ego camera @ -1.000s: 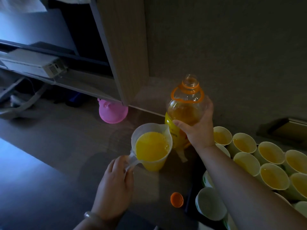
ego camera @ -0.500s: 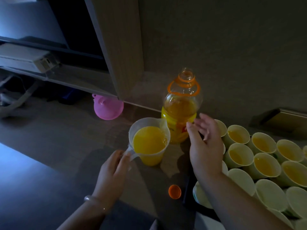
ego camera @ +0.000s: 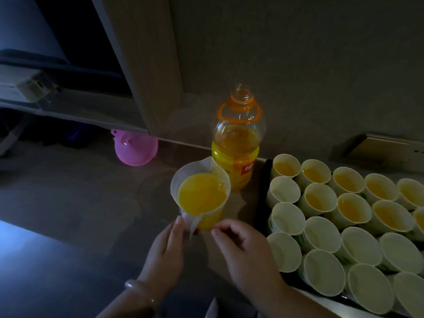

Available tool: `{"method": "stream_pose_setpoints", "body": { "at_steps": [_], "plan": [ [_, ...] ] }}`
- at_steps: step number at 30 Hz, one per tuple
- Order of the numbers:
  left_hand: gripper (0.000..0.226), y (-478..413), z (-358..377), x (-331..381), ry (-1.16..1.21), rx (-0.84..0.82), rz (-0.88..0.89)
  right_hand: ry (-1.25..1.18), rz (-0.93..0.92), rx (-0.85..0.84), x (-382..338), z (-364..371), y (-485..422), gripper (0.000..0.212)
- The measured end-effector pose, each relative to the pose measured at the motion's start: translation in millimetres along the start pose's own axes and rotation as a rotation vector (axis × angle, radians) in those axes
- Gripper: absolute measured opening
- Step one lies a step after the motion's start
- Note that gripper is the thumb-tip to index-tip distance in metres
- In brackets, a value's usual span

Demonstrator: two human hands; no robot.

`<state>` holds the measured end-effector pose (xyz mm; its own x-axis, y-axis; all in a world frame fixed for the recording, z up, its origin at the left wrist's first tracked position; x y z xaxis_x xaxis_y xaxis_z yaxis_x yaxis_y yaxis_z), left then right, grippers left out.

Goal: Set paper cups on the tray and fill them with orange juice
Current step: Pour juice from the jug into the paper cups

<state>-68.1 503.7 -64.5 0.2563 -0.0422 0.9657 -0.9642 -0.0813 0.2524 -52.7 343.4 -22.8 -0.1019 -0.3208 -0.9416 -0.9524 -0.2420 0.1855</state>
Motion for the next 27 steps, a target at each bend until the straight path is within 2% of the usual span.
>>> {"method": "stream_pose_setpoints", "body": {
  "at_steps": [2, 5, 8, 10, 14, 17, 22, 27],
  "plan": [
    [0.047, 3.7, 2.8, 2.6, -0.154, -0.042, 0.095, 0.009, -0.002, 0.032, 3.6, 4.7, 1.3, 0.013],
    [0.038, 8.8, 6.7, 18.0, -0.529, -0.094, 0.257, -0.01, 0.003, 0.085, 5.8, 7.3, 3.8, 0.014],
    [0.034, 14.8, -1.1, 32.0, -0.802, -0.025, 0.388, -0.02, 0.016, 0.076, 5.9, 15.5, 5.1, 0.015],
    [0.038, 16.9, -12.1, 33.2, -0.807, 0.026, 0.398, -0.031, 0.064, 0.067, 8.4, 23.0, 4.4, 0.018],
    [0.042, 17.0, -26.5, 30.8, -0.802, 0.09, 0.394, -0.158, 0.201, 0.091, 17.9, 36.5, -2.0, 0.042],
    [0.043, 13.9, -34.2, 30.4, -0.789, 0.126, 0.377, -0.273, 0.281, 0.086, 23.7, 49.8, -7.6, 0.04],
    [0.046, 8.1, -44.7, 33.8, -0.768, 0.186, 0.388, -0.478, 0.262, 0.199, 36.2, 57.2, -5.5, 0.027],
    [0.043, 6.6, -44.9, 36.5, -0.731, 0.196, 0.404, -0.422, 0.16, 0.299, 29.3, 40.4, -2.4, 0.034]
  ]
}}
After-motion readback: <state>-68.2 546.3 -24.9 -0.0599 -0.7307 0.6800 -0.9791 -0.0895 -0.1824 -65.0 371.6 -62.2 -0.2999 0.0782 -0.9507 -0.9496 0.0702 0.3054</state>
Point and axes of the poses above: each hand's wrist, its own y-axis away from the middle knuckle, its own z-axis out of the palm, x = y × z, the point moved 8 cm from there along -y, towards the middle knuckle, and after that the axes turned 5 degrees about -x, right-handed, at the moved point
